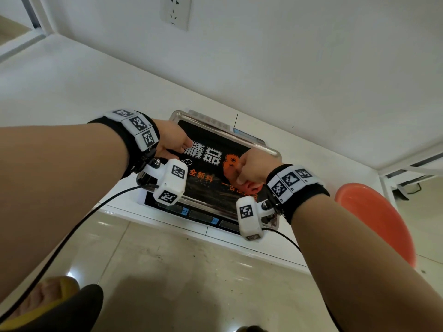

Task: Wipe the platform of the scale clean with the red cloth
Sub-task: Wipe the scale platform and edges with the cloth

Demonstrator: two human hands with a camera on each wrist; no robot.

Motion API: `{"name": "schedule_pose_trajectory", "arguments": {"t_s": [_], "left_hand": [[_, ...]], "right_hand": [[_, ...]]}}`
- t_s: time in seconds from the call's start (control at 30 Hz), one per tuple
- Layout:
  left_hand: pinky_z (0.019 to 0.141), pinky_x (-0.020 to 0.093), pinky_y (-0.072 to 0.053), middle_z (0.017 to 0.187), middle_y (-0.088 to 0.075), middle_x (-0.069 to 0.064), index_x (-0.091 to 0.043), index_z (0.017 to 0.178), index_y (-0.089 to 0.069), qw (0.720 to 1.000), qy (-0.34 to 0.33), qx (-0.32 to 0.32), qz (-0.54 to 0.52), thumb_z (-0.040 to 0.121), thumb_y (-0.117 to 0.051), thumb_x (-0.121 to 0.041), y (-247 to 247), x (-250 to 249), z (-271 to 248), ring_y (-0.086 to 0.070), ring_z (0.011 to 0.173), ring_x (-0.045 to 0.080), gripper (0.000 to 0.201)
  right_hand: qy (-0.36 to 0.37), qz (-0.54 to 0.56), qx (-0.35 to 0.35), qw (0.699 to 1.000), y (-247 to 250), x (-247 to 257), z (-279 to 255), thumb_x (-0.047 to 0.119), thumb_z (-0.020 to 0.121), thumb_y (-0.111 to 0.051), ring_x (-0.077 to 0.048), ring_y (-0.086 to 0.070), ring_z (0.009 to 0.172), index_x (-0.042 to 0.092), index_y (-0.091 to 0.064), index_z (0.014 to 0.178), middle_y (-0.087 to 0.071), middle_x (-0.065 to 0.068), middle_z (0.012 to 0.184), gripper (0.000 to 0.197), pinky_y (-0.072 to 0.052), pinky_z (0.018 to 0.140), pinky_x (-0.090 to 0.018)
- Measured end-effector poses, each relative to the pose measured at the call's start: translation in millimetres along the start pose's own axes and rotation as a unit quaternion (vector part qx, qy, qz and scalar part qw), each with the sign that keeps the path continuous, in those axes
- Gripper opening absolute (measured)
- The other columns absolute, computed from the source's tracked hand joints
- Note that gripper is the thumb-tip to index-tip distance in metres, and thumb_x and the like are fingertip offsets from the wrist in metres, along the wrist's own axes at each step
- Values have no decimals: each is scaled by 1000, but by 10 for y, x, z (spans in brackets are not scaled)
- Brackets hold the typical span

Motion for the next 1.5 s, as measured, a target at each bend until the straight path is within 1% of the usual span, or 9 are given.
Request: {"name": "schedule_pose_trajectory", "arguments": {"t_s": [0.2,0.33,0.47,0.6,0.73,0.97,1.17,1.3,1.5], "left_hand": [[80,26,-50,120,-54,5,-6,130,-55,1000,4,7,-9,98,-41,-2,2,25,-9,-50,107,14,35],[82,28,-52,126,-56,6,-6,128,-57,1000,0,8,-7,97,-43,0,23,27,18,-51,108,15,35],[86,30,-51,122,-54,7,-4,128,-56,1000,-2,13,-1,98,-40,3,13,31,20,-50,107,16,36],[82,28,-52,122,-54,6,-6,129,-56,1000,-8,22,1,98,-38,4,1,18,10,-52,105,15,37],[81,26,-50,116,-52,4,-6,120,-57,999,-4,31,-5,98,-36,4,-12,20,4,-52,85,7,32],[108,39,-43,141,-46,9,-5,135,-51,997,-23,43,51,96,-32,12,-23,9,-4,-44,131,22,47],[109,42,-41,141,-47,9,-3,136,-50,997,-23,54,41,96,-35,12,22,24,-6,-44,131,24,45],[108,42,-41,138,-49,8,-3,135,-51,998,-14,53,7,95,-37,13,76,44,18,-46,126,21,45],[110,38,-39,132,-53,7,-4,134,-52,999,-5,54,-5,94,-35,17,146,100,53,-47,113,14,48]], "right_hand": [[-18,56,-49,997,254,-169,40,7,85,-74,-27,-71,69,11,-75,98,-74,-11,77,14,-63,79,-40],[-51,-8,-49,997,235,-311,41,10,88,-71,-31,-74,90,5,-74,105,-77,-15,95,18,-61,87,-41],[-55,56,9,997,63,-231,-5,5,86,-69,-23,-71,69,6,-68,98,-71,-9,83,12,-63,64,-33],[-34,56,38,997,61,-111,17,10,86,-73,-27,-71,84,6,-73,107,-75,-13,98,21,-61,89,-45],[-25,29,-63,997,242,14,70,17,87,-74,-26,-75,85,12,-75,104,-77,-10,93,18,-61,87,-42],[76,-17,-76,994,32,615,-45,29,89,-66,-26,-71,90,8,-74,97,-75,-10,93,25,-60,85,-42],[90,-89,36,991,-98,672,-132,6,85,-74,-21,-69,90,11,-77,101,-75,-5,93,17,-59,83,-34],[91,-60,-52,993,178,633,-33,7,87,-70,-23,-71,97,15,-78,105,-76,-5,98,21,-59,88,-35],[116,-61,-72,989,-13,941,44,52,89,-67,-23,-71,84,13,-76,87,-75,-5,85,40,-58,78,-36]]}}
Point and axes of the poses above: each hand's wrist, its own z-axis towards the middle knuckle, its own y-axis out of the back of the hand, x = y × z, the point moved 9 cm from there along z, towards the middle knuckle
